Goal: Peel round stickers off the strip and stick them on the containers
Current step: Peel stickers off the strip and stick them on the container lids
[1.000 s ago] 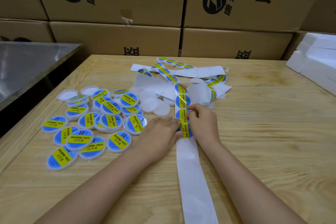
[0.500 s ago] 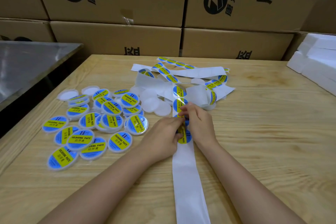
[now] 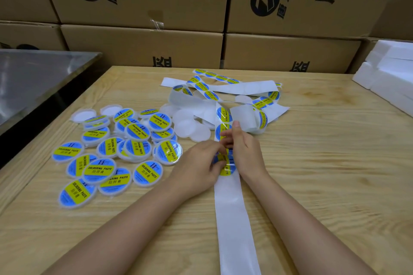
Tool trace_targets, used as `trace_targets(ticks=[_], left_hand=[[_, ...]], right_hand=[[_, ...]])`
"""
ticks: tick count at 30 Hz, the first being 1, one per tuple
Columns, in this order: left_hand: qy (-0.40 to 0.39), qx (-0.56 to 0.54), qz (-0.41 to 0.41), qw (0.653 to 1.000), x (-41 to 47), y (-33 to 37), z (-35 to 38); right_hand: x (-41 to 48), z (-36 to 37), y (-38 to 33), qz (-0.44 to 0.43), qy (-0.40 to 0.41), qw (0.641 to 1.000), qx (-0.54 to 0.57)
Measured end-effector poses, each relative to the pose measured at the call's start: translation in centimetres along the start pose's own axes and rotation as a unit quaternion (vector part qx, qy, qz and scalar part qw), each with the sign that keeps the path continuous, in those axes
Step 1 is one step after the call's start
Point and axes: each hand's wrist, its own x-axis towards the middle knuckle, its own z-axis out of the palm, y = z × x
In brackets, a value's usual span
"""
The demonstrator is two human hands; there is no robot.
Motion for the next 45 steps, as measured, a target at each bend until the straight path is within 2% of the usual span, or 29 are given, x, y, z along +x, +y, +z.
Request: trace_targets(ticks=[2,5,10,14,18,23,26,29,31,33,34,41,43,45], left_hand=[[0.025,-0.041,-0.002,0.999,0.0,0.1,-0.3],[0.063,-0.138,-0.062,0.987,0.1,0.2,-0.8],[0.157,-0.269,-0.169,0.935,0.5,-0.3,-1.5],[0.21,-0.333,-0.219,0.893,0.9,-0.7,-1.7],[0.212,-0.354,-0.228,0.882,0.9,-1.0,-1.8],[0.189,-0.292,-0.216,0.913,0.9,-1.0,-1.6],[0.193,-0.161,-0.19,0.949,0.7,-0.9,-1.3],[0.18,-0.053,-0.173,0.967,0.8,-1.5,-1.1],[0.135,0.09,-0.196,0.967,0.9,-2.6,-0.9],[0.064,0.242,-0.225,0.942,0.7,-3.6,-0.8],[0.042,0.278,-0.229,0.932,0.6,-3.8,-0.7],[0.044,0.299,-0.197,0.933,0.8,-3.6,-0.9],[0.069,0.29,-0.176,0.938,0.9,-3.3,-1.0],[0.128,0.253,-0.128,0.95,1.0,-2.7,-1.1]], right_hand=[[0.1,-0.1,0.1,0.007,0.003,1.0,0.005],[0.2,-0.3,0.2,0.019,-0.002,1.0,0.001],[0.6,-0.7,-0.2,0.053,0.007,0.996,0.074],[0.4,-0.8,-0.8,-0.002,-0.03,0.995,0.092],[-0.1,-0.5,-0.6,-0.053,-0.083,0.995,0.0],[0.2,-0.5,-0.4,-0.031,-0.058,0.998,0.012],[0.2,-0.5,-0.2,-0.037,-0.052,0.998,0.0],[0.3,-0.6,-0.2,-0.034,-0.035,0.999,0.017],[0.4,-0.7,-0.2,-0.027,-0.023,0.999,0.033],[0.3,-0.6,-0.3,-0.028,-0.023,0.999,0.04],[0.3,-0.5,-0.3,-0.029,-0.025,0.998,0.044],[0.2,-0.3,-0.3,-0.048,-0.031,0.998,0.037],[0.1,-0.3,-0.4,-0.053,-0.031,0.998,0.032],[0.0,-0.3,-0.5,-0.059,-0.025,0.997,0.04]])
